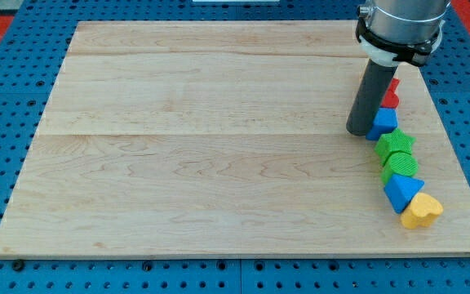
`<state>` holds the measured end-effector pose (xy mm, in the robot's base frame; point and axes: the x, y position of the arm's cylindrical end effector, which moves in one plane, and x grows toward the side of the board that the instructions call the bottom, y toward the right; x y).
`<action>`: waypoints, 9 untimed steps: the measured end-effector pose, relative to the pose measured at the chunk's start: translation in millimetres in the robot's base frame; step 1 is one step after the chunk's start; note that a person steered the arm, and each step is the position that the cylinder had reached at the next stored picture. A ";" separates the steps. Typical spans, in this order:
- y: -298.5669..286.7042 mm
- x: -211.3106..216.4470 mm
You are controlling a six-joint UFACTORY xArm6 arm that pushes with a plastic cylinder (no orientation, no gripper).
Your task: Point your arm at the top center
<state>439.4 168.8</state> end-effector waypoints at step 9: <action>-95.7 -157.7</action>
<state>281.7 73.0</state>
